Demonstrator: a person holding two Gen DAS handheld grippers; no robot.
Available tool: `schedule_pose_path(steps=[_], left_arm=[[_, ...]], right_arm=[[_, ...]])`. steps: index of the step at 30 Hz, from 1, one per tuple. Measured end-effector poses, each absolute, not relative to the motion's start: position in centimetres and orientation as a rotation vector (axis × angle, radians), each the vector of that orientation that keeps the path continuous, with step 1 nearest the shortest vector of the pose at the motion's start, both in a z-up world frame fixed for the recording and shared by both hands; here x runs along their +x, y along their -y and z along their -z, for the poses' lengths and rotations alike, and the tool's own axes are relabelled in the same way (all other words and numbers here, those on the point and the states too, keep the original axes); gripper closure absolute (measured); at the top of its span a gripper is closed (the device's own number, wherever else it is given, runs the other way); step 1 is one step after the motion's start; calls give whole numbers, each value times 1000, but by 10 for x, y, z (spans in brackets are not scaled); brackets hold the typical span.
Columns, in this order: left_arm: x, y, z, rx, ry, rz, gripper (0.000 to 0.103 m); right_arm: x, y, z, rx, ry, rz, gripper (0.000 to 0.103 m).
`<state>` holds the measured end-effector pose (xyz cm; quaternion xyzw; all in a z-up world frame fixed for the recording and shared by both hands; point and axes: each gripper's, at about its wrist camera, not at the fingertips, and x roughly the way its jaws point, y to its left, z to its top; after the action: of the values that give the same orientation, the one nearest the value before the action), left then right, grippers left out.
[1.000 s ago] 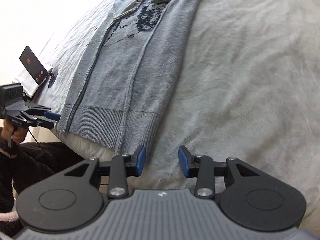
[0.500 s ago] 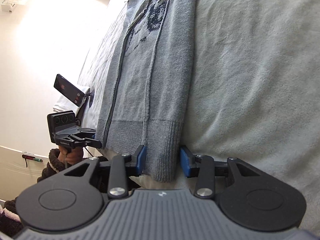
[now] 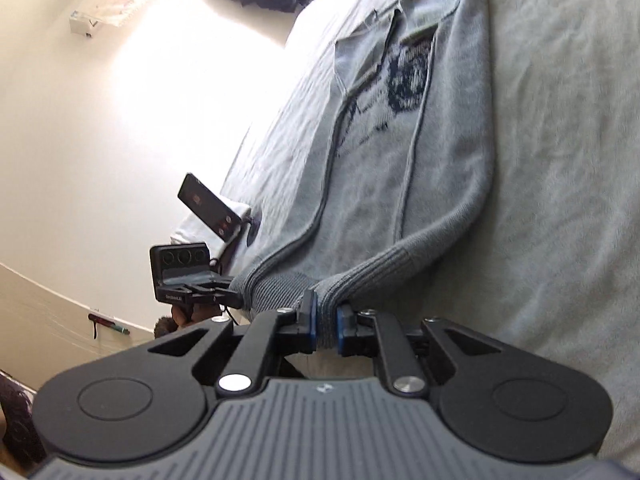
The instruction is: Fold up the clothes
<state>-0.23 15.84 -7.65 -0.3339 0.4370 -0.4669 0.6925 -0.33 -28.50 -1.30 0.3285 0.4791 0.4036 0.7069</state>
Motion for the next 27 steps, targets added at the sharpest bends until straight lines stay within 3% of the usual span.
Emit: schedule_pose_path(steps=[10,12,15,18,20,27], left_arm=[[48,-170,93,-943,-928,671,88],[55,-174,96,-967,-928,602,85],[58,-178,89,-936,-895,571,71],[56,-179,77,-852,-847,551,65],[55,-179,69,-796,-815,537,61],[50,-159,67,-530,-806,529,61]], right_arm=[[47,283,29,862,-989,-590,90],[57,281,33,871,-994,-532,89],[63,279,34,919,-995,-522,87],[62,277,23,907,-945,-531,80],[59,276,14,879,-899,-539,61],[50,259,7,642,-814,-459,59]])
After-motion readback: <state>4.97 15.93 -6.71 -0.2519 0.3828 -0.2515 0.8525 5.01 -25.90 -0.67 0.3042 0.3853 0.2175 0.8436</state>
